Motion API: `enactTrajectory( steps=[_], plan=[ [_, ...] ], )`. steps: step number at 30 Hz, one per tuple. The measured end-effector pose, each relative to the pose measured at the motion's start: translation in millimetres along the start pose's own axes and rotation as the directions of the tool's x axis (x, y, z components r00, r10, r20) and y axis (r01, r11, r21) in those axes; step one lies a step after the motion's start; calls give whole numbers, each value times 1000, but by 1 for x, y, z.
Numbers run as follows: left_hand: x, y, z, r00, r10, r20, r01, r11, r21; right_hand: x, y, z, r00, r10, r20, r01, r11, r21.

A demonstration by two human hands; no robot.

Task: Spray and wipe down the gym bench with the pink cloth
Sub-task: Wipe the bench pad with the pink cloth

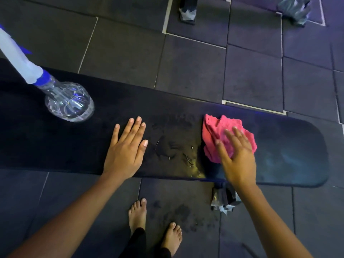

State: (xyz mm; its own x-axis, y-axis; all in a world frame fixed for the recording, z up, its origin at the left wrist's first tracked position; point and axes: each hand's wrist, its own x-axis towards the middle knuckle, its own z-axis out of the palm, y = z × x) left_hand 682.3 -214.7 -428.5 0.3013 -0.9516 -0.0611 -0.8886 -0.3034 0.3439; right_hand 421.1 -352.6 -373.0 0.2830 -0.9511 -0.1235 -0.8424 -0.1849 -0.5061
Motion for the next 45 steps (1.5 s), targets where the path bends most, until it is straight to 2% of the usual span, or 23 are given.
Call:
enactTrajectory(
  steps=[1,3,6,8,11,13,15,19,22,25,27,29,31,33,34,36,38,39,41,43,45],
  plan=[
    [0,0,0,1000,2,-5,-2,1000,-11,4,1,1,997,71,-32,-72,997,-37],
    [-1,0,0,1000,6,-14,-6,1000,-20,9,3,3,986,165,-5,-165,985,-58],
    [-1,12,-2,997,-51,-52,48,997,-56,4,5,1,987,151,-45,-153,988,-33],
    [4,34,-3,994,-67,-85,53,986,-158,0,12,0,991,110,-72,-112,994,-18],
    [20,78,-2,983,143,-113,-172,932,-320,-2,22,-4,983,176,-54,-164,970,177],
    [38,106,-1,965,241,-102,-261,868,-423,3,29,-9,974,194,-117,-170,967,190],
    [60,128,3,967,251,-52,-245,841,-482,10,34,-14,978,171,-119,-151,976,157],
    [91,148,13,974,208,91,-141,870,-473,12,23,-6,989,149,0,-144,959,242],
    [103,152,18,983,161,92,-98,874,-475,17,17,5,973,229,19,-226,940,257],
    [115,157,18,985,161,64,-112,874,-472,31,14,0,941,318,114,-338,881,330],
    [122,166,16,990,139,-5,-121,845,-521,36,16,-10,929,368,46,-354,841,408],
    [127,182,12,987,144,-78,-162,803,-574,39,27,-27,885,444,-143,-344,828,443],
    [131,198,10,986,159,-49,-153,749,-645,42,43,-41,832,495,-250,-356,822,444],
    [130,206,12,980,197,40,-123,742,-659,43,59,-43,814,533,-231,-417,813,407],
    [126,206,14,973,225,54,-145,777,-612,42,65,-41,820,536,-202,-438,814,380],
    [110,198,16,960,279,28,-240,871,-429,33,68,-33,886,422,-192,-353,882,313],
    [89,183,15,946,325,17,-306,906,-291,15,64,-26,958,145,-246,-109,982,155],
    [79,174,14,935,353,39,-331,904,-270,5,63,-23,969,10,-248,-1,999,34],
    [62,155,12,902,420,100,-377,879,-292,-17,62,-17,965,-195,-175,157,966,-206],
    [56,141,13,876,462,135,-399,854,-335,-32,65,-12,970,-241,-34,220,928,-299],
    [58,136,13,867,482,127,-414,839,-354,-34,68,-11,974,-218,61,226,949,-221]
  ],
)
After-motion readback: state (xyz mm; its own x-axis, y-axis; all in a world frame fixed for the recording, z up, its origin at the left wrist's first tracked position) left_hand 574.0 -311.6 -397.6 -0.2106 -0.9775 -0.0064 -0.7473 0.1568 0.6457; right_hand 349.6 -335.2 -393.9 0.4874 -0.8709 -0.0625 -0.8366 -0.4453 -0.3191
